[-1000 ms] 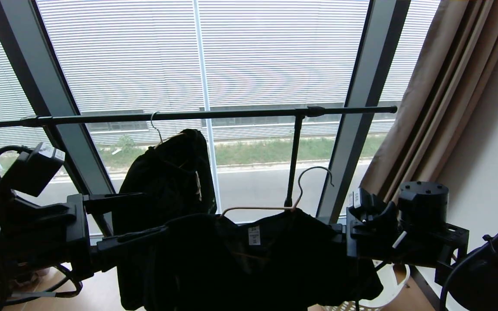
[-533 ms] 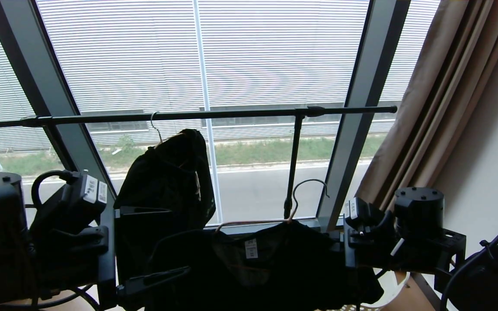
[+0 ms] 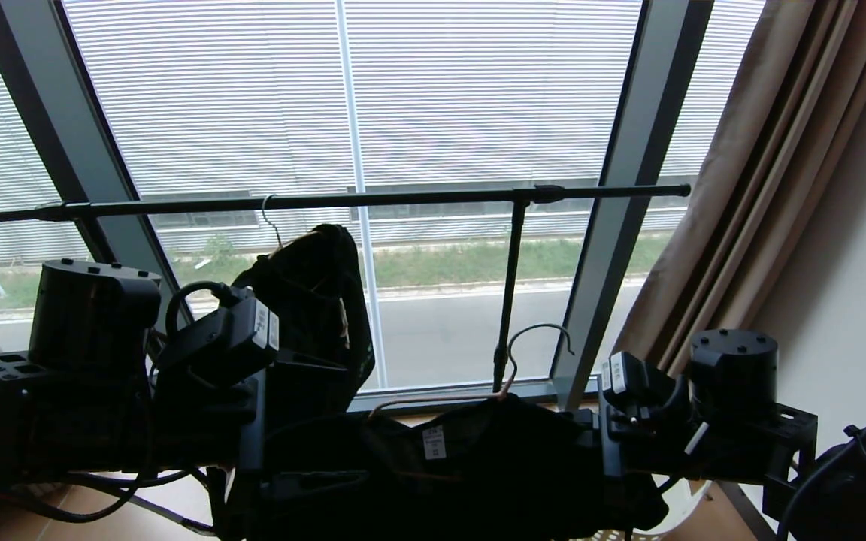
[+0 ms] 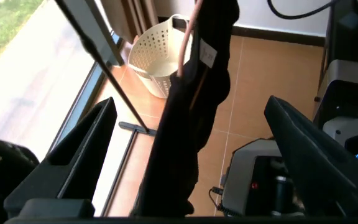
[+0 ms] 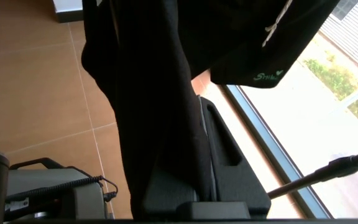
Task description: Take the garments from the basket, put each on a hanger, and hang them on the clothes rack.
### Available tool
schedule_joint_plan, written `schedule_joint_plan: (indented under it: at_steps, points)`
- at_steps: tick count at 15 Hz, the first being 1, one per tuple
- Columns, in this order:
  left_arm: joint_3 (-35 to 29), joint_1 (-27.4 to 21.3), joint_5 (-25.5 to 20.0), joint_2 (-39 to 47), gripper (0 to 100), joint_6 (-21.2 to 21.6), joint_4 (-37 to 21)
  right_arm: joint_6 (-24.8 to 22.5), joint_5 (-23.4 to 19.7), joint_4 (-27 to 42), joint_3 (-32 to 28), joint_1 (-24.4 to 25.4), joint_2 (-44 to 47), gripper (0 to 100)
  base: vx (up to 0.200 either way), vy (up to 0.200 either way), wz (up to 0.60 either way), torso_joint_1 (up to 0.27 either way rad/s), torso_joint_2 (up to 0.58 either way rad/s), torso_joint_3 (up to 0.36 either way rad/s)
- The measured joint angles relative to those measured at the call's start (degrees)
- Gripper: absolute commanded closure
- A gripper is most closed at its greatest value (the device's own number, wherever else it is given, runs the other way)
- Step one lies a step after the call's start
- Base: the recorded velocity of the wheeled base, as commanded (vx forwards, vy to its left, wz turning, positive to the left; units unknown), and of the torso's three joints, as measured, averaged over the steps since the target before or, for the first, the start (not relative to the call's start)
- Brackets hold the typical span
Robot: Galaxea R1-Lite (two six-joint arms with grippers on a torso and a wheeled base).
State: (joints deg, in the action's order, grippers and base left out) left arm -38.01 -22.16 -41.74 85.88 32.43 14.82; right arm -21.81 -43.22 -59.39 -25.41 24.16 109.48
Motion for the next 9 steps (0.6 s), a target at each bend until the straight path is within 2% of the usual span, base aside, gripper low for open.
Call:
schedule_joint_plan:
  at_steps: [3, 9]
  points:
    - [-0.4, -0.4, 0.0, 2.5, 0, 2.7, 0.0, -0.2, 0.0, 0.0, 0.8, 0.7, -1.2, 100, 0.000, 0.000, 0.00, 0.000, 0.00, 0.000]
    - [-0.9, -0.6, -0.2, 5.9, 0, 2.9, 0.6, -0.3, 0.0, 0.0, 1.7, 2.0, -2.9, 100, 0.000, 0.000, 0.00, 0.000, 0.00, 0.000]
